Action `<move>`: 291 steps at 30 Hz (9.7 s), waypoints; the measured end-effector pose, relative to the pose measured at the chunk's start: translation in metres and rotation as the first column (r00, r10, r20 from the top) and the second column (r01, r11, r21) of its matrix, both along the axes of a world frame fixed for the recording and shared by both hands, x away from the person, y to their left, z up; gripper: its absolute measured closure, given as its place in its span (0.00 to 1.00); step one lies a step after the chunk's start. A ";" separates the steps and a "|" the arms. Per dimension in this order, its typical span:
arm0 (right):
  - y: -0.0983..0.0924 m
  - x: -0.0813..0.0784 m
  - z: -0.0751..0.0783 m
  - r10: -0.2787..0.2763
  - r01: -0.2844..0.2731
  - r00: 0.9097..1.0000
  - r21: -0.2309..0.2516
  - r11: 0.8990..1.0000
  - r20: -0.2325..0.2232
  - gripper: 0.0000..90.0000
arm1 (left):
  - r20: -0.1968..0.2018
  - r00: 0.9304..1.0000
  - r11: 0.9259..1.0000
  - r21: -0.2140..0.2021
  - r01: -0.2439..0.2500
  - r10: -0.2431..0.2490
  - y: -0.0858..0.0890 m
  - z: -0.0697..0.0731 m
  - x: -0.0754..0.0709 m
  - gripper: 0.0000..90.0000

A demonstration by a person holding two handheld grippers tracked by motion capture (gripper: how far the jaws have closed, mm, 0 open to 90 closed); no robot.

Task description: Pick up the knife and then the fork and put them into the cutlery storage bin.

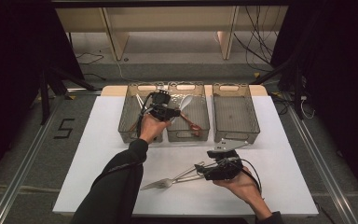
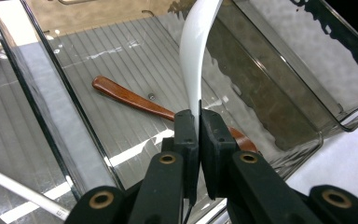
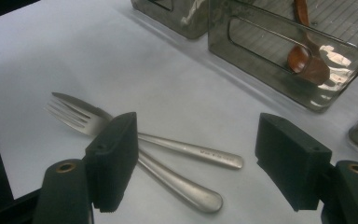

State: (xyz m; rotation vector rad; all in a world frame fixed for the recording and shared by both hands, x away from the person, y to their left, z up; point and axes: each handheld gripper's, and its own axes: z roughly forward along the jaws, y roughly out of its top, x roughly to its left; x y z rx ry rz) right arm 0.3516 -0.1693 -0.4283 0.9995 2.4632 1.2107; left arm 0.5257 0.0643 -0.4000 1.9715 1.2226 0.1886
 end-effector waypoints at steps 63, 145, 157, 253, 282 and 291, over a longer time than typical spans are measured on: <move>0.007 0.001 -0.003 0.032 -0.033 0.999 -0.030 0.999 -0.013 0.33 | 0.131 0.991 0.992 -0.123 0.022 -0.006 0.152 -0.016 -0.177 0.21; 0.086 0.053 -0.030 0.464 -0.512 0.856 -0.492 0.704 -0.226 0.60 | 0.220 0.975 0.990 -0.141 0.001 0.031 0.174 -0.042 -0.224 0.19; 0.096 0.051 -0.033 0.491 -0.513 0.850 -0.518 0.684 -0.192 0.80 | 0.221 0.975 0.991 -0.137 0.000 0.031 0.174 -0.041 -0.225 0.19; 0.056 0.041 0.023 0.346 -0.387 0.922 -0.369 0.845 -0.175 0.90 | 0.235 0.970 0.988 -0.149 -0.031 0.066 0.179 -0.042 -0.224 0.19; -0.033 0.131 0.076 -0.137 0.116 0.987 -0.226 0.967 -0.079 0.90 | 0.239 0.967 0.986 -0.158 -0.047 0.084 0.181 -0.043 -0.223 0.19; -0.045 0.157 0.075 -0.279 0.259 0.957 -0.206 0.944 -0.073 0.89 | 0.238 0.968 0.986 -0.157 -0.047 0.084 0.182 -0.043 -0.223 0.19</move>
